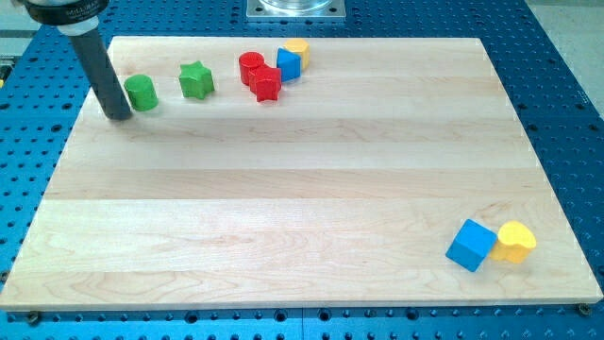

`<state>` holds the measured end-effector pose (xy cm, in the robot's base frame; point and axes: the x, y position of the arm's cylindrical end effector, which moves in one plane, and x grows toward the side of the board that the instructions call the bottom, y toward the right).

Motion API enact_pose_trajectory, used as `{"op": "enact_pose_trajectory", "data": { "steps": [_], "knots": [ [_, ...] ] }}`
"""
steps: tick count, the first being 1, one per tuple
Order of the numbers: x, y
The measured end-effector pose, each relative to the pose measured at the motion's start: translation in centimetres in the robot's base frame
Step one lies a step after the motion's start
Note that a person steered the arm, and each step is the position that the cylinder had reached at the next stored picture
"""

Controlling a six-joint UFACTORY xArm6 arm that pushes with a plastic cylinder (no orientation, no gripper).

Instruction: Push the green blocks into the red blocks

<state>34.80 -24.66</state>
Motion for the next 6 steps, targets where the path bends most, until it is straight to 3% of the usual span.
{"op": "enact_pose_trajectory", "data": {
  "steps": [2, 3, 6],
  "knots": [
    [-2.9, 10.0],
    [-4.4, 3.1],
    [-5.6, 15.7]
  ]
}}
